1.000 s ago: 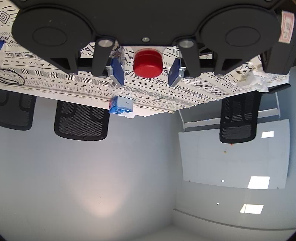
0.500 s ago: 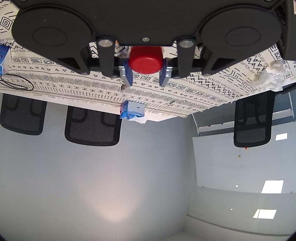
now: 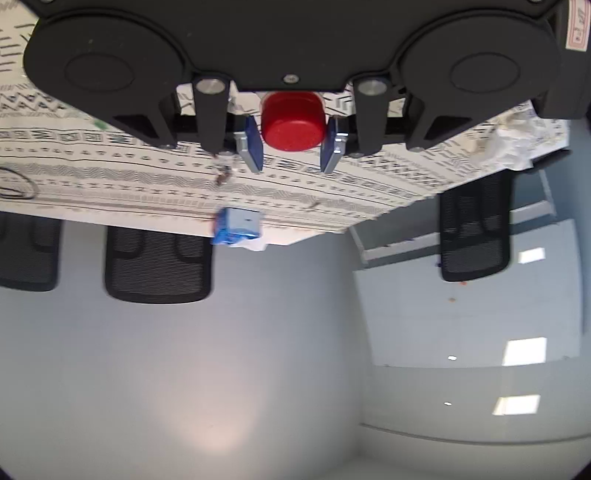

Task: Unscrew bottle cap and pour
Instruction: 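Twist the red cap with the right tool while the left tool holds the bottle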

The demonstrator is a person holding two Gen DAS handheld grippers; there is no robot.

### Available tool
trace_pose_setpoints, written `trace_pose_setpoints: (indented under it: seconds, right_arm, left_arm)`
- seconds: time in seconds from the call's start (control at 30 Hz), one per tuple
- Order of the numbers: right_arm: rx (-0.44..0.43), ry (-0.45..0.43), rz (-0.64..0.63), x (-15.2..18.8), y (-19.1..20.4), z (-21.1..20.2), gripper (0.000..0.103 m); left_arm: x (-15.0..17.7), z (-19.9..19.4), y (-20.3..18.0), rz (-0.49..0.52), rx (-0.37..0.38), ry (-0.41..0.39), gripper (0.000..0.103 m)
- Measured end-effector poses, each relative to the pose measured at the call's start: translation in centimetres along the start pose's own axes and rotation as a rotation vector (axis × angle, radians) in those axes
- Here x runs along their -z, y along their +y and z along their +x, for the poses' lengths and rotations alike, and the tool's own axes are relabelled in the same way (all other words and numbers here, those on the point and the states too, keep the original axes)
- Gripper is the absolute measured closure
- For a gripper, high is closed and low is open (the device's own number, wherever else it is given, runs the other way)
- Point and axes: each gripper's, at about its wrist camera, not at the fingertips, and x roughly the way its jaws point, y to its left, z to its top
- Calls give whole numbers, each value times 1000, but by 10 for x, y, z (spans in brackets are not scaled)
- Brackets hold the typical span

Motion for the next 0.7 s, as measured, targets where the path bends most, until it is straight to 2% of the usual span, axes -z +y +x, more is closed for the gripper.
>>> trace_pose_setpoints:
  seconds: [0.1, 0.2, 0.3, 0.5, 0.63, 0.7]
  right_arm:
    - [45, -21, -43, 4, 9, 0, 69]
    - [39, -16, -37, 5, 8, 0, 69]
    - [26, -15, -39, 5, 8, -1, 69]
    - [35, 8, -10, 2, 8, 0, 69]
    - [59, -18, -5, 6, 10, 1, 70]
    - [40, -27, -21, 7, 8, 1, 70]
  left_arm:
    - [-1, 1, -1, 5, -6, 5, 44]
    - [-4, 4, -1, 7, -10, 10, 43]
    - [-5, 3, -5, 28, -35, -25, 42]
    - [-6, 2, -12, 29, -53, -34, 45]
    - [-6, 2, -11, 10, -51, -28, 46]
    - [-6, 1, -12, 9, -49, -30, 47]
